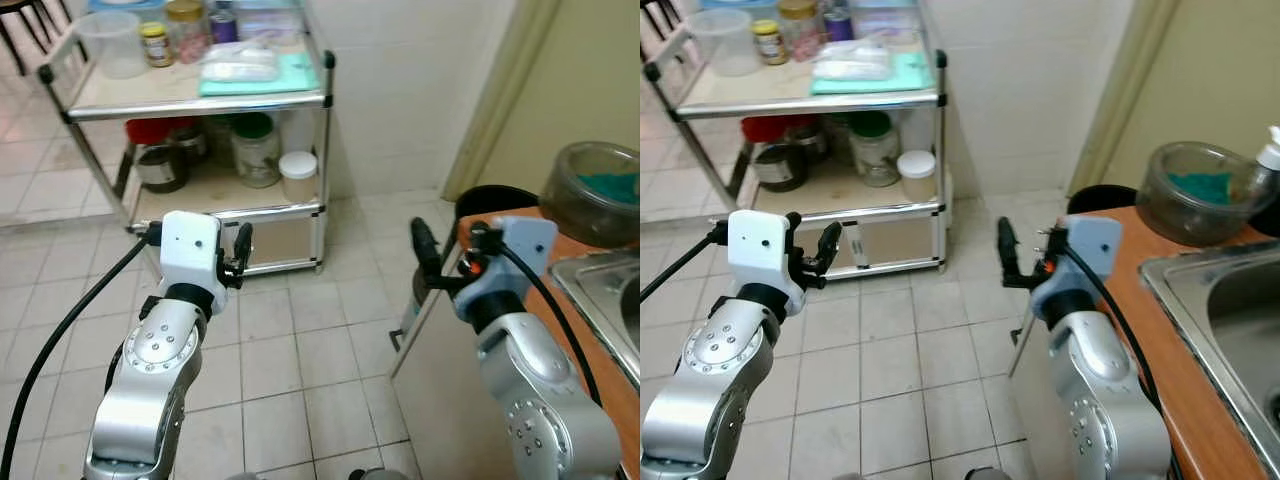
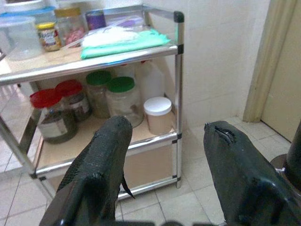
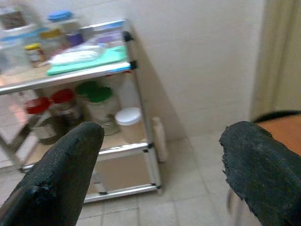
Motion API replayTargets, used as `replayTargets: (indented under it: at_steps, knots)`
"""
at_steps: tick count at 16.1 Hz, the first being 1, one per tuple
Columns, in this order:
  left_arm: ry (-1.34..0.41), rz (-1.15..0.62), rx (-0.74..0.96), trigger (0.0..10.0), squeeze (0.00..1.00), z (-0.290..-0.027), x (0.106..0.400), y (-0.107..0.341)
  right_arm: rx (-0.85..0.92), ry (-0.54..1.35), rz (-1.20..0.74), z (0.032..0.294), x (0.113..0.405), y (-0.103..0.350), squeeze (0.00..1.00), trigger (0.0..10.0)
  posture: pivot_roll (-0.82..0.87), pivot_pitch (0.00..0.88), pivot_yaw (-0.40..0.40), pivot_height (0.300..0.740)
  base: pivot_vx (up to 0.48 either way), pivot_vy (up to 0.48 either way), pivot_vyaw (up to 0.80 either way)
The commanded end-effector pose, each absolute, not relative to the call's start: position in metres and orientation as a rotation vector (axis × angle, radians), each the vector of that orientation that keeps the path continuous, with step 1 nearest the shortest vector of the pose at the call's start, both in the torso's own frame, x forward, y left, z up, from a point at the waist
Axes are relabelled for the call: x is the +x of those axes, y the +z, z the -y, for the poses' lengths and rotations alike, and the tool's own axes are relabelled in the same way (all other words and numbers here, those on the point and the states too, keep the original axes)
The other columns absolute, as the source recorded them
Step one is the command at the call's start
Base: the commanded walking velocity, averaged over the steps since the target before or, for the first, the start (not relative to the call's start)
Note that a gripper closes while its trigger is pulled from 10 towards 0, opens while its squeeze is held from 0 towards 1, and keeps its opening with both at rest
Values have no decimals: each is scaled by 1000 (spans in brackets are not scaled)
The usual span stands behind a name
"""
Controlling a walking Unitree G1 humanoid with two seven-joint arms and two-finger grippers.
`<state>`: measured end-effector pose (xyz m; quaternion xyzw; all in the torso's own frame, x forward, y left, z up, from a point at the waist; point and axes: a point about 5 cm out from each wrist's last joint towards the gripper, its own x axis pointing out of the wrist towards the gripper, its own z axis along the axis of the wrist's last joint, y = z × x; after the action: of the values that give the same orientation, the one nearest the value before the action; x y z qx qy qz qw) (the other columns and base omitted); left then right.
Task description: Kitchen organization
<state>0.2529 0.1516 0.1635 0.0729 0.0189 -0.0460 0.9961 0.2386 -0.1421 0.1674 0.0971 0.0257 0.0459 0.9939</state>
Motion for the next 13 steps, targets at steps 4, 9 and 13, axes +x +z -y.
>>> replayTargets:
  at_steps: [4,9,13]
  knots:
    - [-76,-49,177,10000,0,-151,255,161,163,52,-16,146,243,177,1000,10000,-11,0,65,740,0,0,-800]
    - [-44,-29,204,10000,0,-152,256,161,122,-10,-69,150,248,169,1000,10000,19,0,43,740,0,0,-798]
    - [-42,-6,165,10000,0,-153,257,164,76,-12,-37,149,253,175,1000,10000,2,0,33,740,0,0,-783]
